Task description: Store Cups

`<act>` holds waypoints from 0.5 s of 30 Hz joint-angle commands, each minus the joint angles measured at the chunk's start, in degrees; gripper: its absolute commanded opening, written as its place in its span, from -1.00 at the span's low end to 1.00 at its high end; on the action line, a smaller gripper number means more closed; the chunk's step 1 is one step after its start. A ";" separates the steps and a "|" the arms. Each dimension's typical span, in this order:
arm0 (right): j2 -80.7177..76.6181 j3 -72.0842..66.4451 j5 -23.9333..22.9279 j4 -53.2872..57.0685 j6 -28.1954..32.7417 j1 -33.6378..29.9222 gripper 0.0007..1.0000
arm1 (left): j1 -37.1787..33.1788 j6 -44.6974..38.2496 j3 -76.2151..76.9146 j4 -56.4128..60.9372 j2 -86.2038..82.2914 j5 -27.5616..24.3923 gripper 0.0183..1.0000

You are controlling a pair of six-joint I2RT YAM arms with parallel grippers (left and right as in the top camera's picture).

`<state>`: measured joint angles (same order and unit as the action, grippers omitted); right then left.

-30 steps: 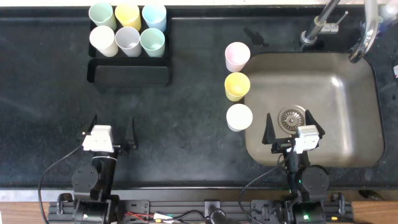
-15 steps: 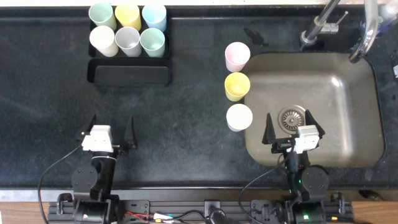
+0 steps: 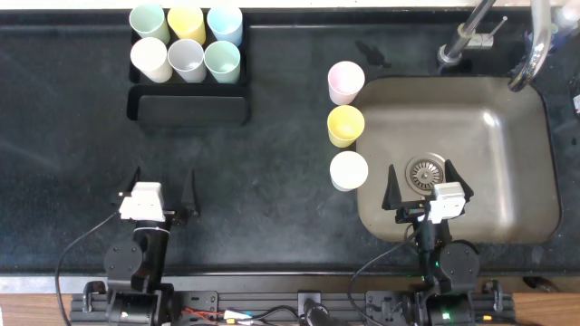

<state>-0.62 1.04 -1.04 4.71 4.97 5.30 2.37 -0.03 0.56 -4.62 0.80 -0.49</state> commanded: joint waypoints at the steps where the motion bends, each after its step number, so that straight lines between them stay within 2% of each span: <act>1: 0.42 -0.76 -0.04 -0.31 0.20 -0.07 1.00 | -0.39 -0.87 -0.11 -0.17 -0.39 -0.92 1.00; 15: 0.42 -0.76 -0.04 -0.31 0.20 -0.07 0.99 | 0.26 -0.31 -0.11 -0.17 -0.42 -1.05 1.00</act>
<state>-0.62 1.04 -1.02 4.73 4.97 5.28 2.37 -0.01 0.56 -4.62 0.80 -0.49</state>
